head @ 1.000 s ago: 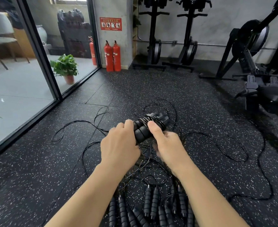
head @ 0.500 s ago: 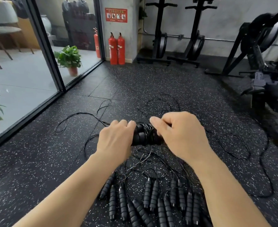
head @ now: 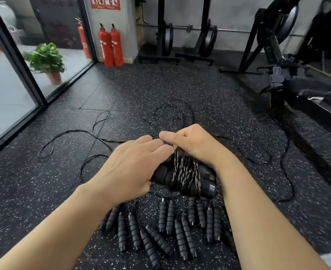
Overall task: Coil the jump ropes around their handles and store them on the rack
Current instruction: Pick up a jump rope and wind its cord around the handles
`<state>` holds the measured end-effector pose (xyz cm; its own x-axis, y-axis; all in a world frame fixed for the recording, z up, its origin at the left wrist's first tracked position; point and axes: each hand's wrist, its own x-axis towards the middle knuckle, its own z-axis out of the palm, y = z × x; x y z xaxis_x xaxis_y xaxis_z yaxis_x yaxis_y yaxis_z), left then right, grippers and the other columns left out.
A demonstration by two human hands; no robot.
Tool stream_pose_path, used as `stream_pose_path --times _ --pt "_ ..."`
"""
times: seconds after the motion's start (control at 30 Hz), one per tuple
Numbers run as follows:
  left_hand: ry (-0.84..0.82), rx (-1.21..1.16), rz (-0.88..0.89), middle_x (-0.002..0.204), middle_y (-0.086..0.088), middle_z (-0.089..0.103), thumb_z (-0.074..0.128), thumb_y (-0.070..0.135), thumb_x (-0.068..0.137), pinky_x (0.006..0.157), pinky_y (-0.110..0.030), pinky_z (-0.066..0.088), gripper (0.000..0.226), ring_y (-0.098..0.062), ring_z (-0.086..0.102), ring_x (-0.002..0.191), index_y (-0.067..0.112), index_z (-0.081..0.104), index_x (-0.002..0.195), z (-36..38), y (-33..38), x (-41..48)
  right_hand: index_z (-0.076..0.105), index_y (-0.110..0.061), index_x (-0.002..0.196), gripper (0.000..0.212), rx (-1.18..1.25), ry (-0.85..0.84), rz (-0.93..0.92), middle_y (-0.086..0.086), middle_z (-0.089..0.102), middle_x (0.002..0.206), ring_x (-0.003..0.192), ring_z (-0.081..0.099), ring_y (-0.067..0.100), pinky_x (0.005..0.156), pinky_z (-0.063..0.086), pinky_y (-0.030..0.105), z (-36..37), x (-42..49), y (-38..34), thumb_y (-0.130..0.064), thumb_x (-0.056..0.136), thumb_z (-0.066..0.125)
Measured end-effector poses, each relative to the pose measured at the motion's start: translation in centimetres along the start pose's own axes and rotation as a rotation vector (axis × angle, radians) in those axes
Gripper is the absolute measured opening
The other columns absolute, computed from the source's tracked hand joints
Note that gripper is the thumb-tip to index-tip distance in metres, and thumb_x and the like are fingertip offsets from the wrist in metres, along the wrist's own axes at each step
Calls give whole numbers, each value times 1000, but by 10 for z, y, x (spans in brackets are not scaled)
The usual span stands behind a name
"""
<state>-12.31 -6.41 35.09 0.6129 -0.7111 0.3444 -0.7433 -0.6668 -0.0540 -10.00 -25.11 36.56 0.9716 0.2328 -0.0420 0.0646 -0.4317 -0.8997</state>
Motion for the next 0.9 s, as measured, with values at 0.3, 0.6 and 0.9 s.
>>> stream_pose_path --times 0.3,0.6,0.9 --pt "125 -181 -72 93 18 56 72 6 51 65 -27 46 73 -14 54 88 29 54 118 6 -4 -4 62 -14 60 39 118 -90 178 5 63 56 52 55 14 67 50 32 2 -1 3 -42 87 65" --pt "226 -276 -700 98 12 58 63 10 75 71 -33 43 43 -20 54 93 27 54 114 7 -17 0 48 -10 60 44 94 107 321 -9 44 38 32 33 5 40 25 19 34 14 10 -23 100 38" --pt "25 -97 -1058 104 -4 58 63 16 81 67 -35 38 29 -28 54 92 16 42 101 15 -48 -11 53 -2 69 38 -452 -18 48 8 49 56 53 38 19 54 34 32 71 9 -5 -28 95 48"
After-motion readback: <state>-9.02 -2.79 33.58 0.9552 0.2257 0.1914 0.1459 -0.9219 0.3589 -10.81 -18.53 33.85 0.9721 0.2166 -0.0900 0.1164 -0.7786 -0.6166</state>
